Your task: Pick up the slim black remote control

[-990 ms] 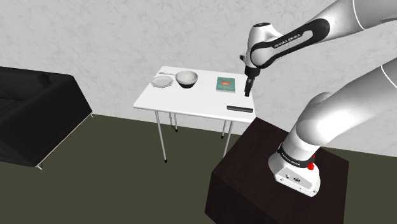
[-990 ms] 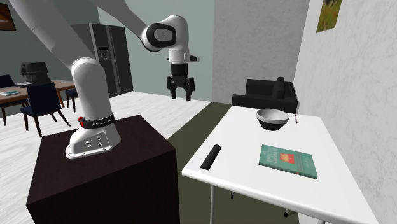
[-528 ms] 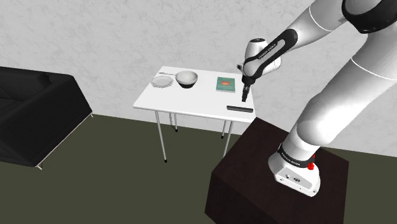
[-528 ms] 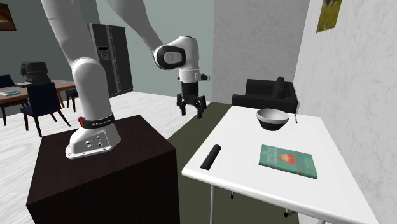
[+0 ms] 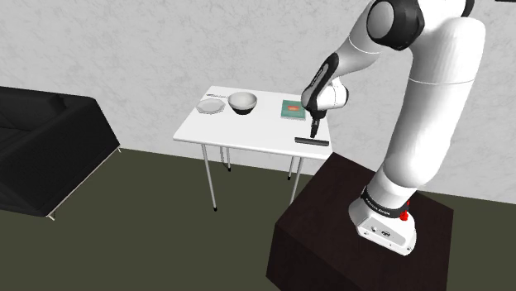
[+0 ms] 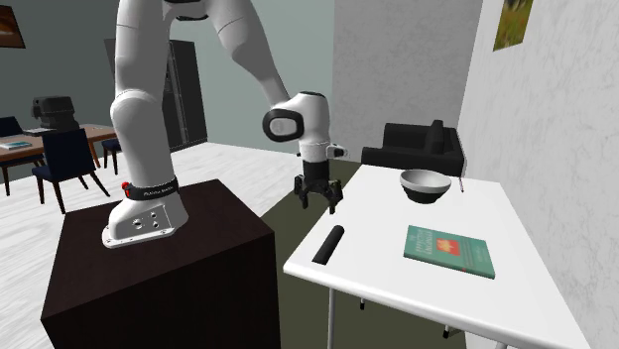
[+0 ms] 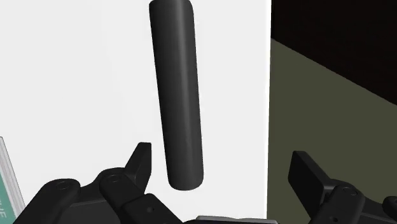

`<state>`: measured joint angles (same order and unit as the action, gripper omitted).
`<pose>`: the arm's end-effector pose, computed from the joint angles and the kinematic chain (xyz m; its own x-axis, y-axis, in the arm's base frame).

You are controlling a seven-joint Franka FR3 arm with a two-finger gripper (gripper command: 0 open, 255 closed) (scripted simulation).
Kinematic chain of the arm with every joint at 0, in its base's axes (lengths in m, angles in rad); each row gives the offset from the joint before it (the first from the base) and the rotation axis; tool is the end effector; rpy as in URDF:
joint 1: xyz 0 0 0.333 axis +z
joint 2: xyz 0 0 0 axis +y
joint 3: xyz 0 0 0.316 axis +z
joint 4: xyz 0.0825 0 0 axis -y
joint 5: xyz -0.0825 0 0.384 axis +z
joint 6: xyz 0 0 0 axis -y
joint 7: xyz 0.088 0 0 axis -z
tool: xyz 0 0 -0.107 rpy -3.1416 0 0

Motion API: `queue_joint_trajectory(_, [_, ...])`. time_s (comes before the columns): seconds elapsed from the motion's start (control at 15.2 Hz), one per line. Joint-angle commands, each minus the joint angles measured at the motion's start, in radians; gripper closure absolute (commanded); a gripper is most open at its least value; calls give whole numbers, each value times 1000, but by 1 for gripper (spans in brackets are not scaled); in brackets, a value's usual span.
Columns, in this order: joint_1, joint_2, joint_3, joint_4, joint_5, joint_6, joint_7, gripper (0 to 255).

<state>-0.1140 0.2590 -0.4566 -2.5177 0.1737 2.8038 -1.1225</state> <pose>0.3852 -0.2680 0.1969 0.9188 0.3944 -0.0130 0.3942 -0.9157 0.0787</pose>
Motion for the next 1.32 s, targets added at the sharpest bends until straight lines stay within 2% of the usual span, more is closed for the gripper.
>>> queue_joint_trajectory(0.0, [-73,87,71,58,96,32,-104,0])
queue_joint_trajectory(0.2, [-182,209,172,153,173,70,-207,0])
queue_joint_trajectory(0.73, [-254,326,255,201,223,148,-251,0])
queue_joint_trajectory(0.86, [-255,326,256,200,223,148,-251,0])
queue_joint_trajectory(0.92, [-256,326,256,201,223,148,-252,255])
queue_joint_trajectory(1.25, [-256,327,256,202,223,147,-252,255])
